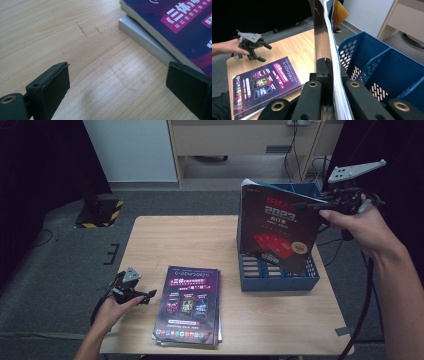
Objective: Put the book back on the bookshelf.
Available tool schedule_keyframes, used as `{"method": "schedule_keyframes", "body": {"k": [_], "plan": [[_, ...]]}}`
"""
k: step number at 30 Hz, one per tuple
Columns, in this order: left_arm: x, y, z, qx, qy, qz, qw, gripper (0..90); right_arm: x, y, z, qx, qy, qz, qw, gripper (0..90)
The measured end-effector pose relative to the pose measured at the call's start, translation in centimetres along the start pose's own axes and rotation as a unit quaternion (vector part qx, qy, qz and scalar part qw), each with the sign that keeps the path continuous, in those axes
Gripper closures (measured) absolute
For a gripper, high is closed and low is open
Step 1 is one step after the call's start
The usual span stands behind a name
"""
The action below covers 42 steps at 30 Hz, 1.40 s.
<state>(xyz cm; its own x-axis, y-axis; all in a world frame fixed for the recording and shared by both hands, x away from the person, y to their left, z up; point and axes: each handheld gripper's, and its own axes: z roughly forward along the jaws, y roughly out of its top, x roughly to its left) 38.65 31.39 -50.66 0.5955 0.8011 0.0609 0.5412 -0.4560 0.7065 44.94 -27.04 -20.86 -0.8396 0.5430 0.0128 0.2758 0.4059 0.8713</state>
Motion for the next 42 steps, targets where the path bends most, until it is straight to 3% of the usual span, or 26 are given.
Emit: {"method": "schedule_keyframes", "body": {"k": [7,21,30,36,42], "plan": [[-0.1,0.0,0.1,0.002,-0.001,0.002,1.0,4.8,-0.2,-0.5,-0.4,0.002,-0.01,0.004,0.9999,87.2],[0.2,0.0,-0.3,-0.003,-0.002,-0.001,1.0,5.1,-0.1,-0.7,0.5,0.003,-0.035,0.033,0.9988,87.2],[0.1,-0.1,-0.4,-0.008,-0.008,-0.002,0.9999,5.0,0.2,-0.5,1.3,-0.001,-0.066,0.073,0.9952,87.2],[0.2,-0.1,-0.5,-0.007,-0.007,-0.001,0.9999,5.1,0.4,-0.3,1.6,-0.01,-0.081,0.082,0.9932,87.2],[0.0,-0.1,-0.4,-0.006,-0.009,0.001,0.9999,5.2,0.4,-0.3,1.9,-0.012,-0.1,0.107,0.9892,87.2]]}}
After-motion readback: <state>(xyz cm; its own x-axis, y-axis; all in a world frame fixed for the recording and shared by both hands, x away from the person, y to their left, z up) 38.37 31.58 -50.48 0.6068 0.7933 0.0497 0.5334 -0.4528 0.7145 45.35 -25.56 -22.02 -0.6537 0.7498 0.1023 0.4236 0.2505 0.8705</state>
